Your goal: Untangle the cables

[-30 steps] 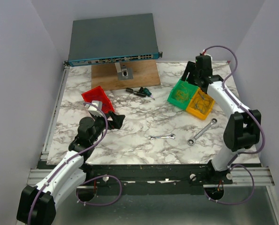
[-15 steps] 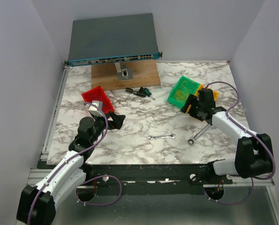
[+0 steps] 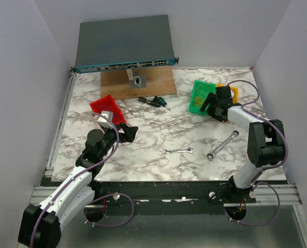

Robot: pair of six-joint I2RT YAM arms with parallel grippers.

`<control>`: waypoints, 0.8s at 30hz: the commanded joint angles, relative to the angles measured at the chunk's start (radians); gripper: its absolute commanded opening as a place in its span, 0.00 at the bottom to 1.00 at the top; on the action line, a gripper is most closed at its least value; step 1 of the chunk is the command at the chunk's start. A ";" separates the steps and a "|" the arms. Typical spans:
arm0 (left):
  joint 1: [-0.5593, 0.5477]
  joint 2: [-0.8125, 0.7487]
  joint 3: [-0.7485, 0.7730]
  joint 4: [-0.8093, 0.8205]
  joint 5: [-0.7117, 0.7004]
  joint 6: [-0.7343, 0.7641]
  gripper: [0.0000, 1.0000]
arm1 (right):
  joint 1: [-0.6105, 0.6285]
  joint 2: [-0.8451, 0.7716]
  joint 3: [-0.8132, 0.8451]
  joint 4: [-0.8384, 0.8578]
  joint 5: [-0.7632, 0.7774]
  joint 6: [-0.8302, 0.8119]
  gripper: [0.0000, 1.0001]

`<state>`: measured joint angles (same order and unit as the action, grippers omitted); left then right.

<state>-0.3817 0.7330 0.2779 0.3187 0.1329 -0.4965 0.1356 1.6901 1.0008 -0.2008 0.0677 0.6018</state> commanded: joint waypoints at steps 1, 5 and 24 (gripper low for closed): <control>-0.005 -0.030 -0.030 0.049 0.025 0.033 0.99 | -0.008 -0.010 0.068 0.068 0.047 -0.044 0.83; -0.004 -0.048 -0.025 0.036 0.011 0.028 0.99 | -0.008 -0.133 -0.048 0.171 -0.055 -0.083 0.88; -0.004 -0.236 -0.150 0.195 -0.165 0.194 0.99 | -0.008 -0.819 -0.871 0.991 -0.104 -0.331 1.00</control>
<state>-0.3820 0.5671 0.2394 0.3145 0.0017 -0.4435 0.1295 0.8459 0.1474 0.5907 -0.1226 0.4297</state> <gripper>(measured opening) 0.983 0.998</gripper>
